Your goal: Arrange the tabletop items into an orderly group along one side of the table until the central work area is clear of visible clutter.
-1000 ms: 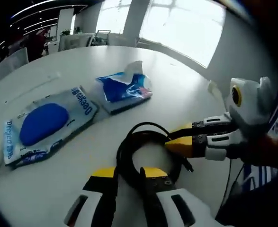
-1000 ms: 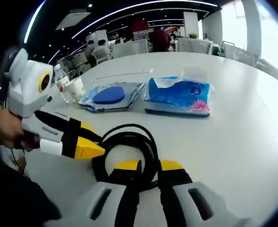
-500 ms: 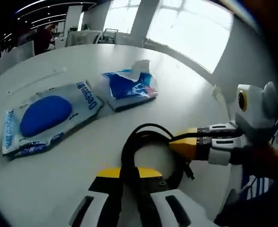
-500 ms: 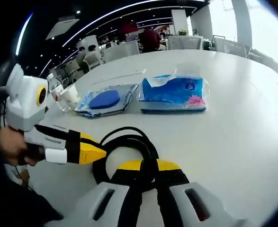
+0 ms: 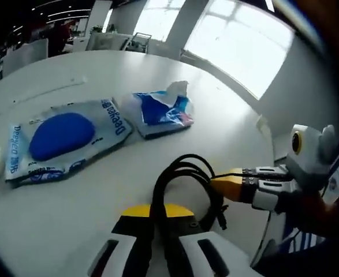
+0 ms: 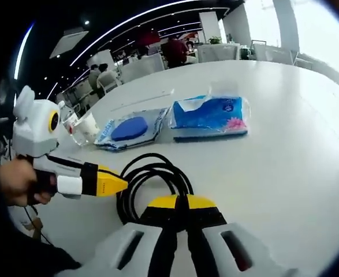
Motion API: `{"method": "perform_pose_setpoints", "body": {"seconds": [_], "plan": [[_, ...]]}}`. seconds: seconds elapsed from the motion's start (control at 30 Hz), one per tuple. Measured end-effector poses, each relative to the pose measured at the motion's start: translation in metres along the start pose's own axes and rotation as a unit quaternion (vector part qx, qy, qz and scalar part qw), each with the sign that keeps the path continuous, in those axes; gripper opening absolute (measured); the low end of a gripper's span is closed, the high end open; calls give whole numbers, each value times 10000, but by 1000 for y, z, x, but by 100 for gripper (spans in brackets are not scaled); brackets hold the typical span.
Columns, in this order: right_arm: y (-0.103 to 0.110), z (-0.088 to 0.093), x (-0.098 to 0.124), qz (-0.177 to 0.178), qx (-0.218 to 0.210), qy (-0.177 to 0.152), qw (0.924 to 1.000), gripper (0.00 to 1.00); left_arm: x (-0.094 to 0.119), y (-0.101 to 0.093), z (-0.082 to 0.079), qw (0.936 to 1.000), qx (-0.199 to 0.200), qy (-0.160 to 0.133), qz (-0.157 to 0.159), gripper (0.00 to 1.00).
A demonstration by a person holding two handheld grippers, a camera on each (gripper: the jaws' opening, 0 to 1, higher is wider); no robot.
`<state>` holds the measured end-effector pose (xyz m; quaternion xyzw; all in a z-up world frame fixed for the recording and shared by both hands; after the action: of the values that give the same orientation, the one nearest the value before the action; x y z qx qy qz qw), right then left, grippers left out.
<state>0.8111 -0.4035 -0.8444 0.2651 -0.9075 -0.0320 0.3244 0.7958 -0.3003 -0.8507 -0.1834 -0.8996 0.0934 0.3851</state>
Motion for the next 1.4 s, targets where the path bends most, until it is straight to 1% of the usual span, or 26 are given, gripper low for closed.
{"method": "perform_pose_setpoints", "body": {"seconds": [0.1,0.2,0.3,0.47,0.6,0.87,0.97,1.0,1.07,1.13,1.4], "plan": [[1,-5,1,15,-35,-69,10000,0,2,1,-5,10000,42,-50,15,0],[2,-13,1,26,-9,-149,9999,0,6,-1,-12,9999,-7,-114,5,0],[2,-20,1,23,-2,-160,9999,0,8,0,-18,9999,-14,-161,-5,0],[-1,-28,-5,24,46,-183,9998,0,6,3,-24,9998,12,-200,-19,0],[-1,-31,-13,7,93,-143,9999,0,0,8,-27,9999,37,-150,-52,1],[-5,-30,-30,-11,218,-27,9998,0,-7,16,-29,9999,36,-57,-135,1],[-4,-29,-35,-25,248,26,9997,0,-9,20,-30,9997,67,-39,-215,1],[-3,-28,-35,-20,226,51,9997,0,-11,22,-30,9996,83,-46,-254,1],[-5,-24,-41,8,193,180,9997,0,-15,24,-28,9995,36,32,-305,1],[-6,-24,-45,34,232,202,9995,0,-16,25,-27,9994,0,32,-338,2],[-8,-22,-47,131,142,295,9994,0,-24,29,-30,9992,66,-27,-392,2]]}}
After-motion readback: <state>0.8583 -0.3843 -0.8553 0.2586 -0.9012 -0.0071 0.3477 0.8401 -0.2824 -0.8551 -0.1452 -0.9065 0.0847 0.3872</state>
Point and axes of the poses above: the point that each gripper's makers call its tool centre point, and the gripper's own axes: x roughly backward along the fingers, y roughly to its left, z roughly out of its underside, the point moved 1 cm from there along x, roughly backward along the fingers, and after that the axes turned 7 degrees about -y, right-handed, at the moved point
